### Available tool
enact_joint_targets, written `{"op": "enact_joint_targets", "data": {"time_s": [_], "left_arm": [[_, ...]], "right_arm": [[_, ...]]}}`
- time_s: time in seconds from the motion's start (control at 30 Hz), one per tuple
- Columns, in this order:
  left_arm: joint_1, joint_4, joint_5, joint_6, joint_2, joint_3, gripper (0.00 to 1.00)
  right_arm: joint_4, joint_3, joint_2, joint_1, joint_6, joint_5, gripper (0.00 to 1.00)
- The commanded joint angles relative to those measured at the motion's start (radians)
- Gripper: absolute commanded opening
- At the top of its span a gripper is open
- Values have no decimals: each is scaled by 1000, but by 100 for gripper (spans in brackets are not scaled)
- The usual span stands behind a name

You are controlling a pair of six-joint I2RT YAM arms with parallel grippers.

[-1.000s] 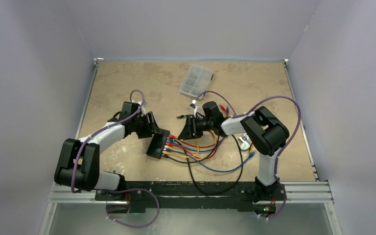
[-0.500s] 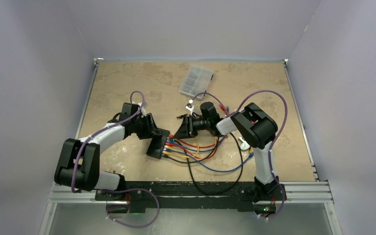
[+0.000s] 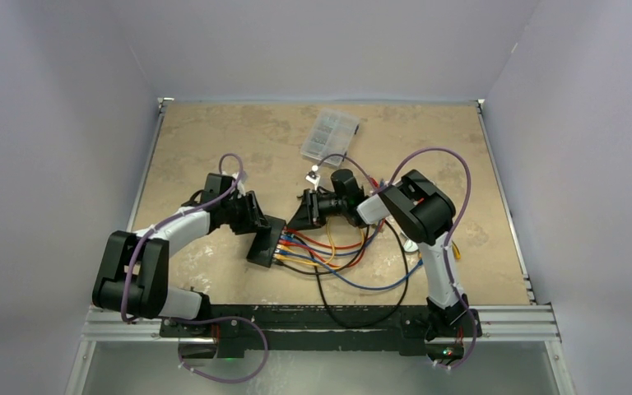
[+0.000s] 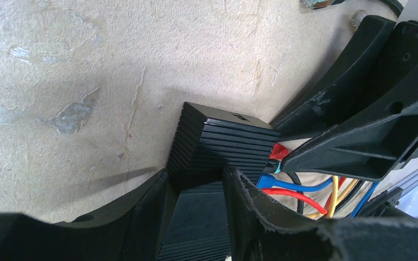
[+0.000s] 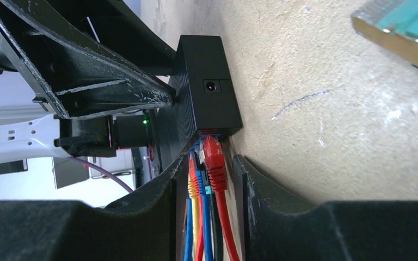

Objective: Pull the plug from the switch port
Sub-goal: Pull the connector from the switch port.

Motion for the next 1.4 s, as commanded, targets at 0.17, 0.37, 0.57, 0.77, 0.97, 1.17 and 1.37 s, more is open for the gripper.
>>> {"op": "enact_joint_targets", "data": {"time_s": [0.17, 0.37, 0.57, 0.77, 0.97, 1.17, 1.37], "left_arm": [[5, 32, 35, 10, 9, -5, 41], [5, 26, 31, 13, 9, -1, 41], [5, 27, 31, 13, 9, -1, 40], [5, 26, 29, 13, 9, -5, 40], [5, 25, 31, 13, 9, -3, 40], [5, 25, 34, 13, 9, -2, 40], [5, 24, 36, 15, 9, 1, 40]], "right_arm": [[33, 40, 43, 28, 20, -12, 39], [10, 47, 44, 27, 9, -12, 36], [-11, 17, 11, 13, -6, 14, 52], [-25, 9, 2, 2, -28, 17, 52], [-59, 13, -4, -2, -54, 31, 44], [-80, 28, -2, -3, -72, 38, 41], [-78, 47, 13, -3, -74, 37, 41]]}}
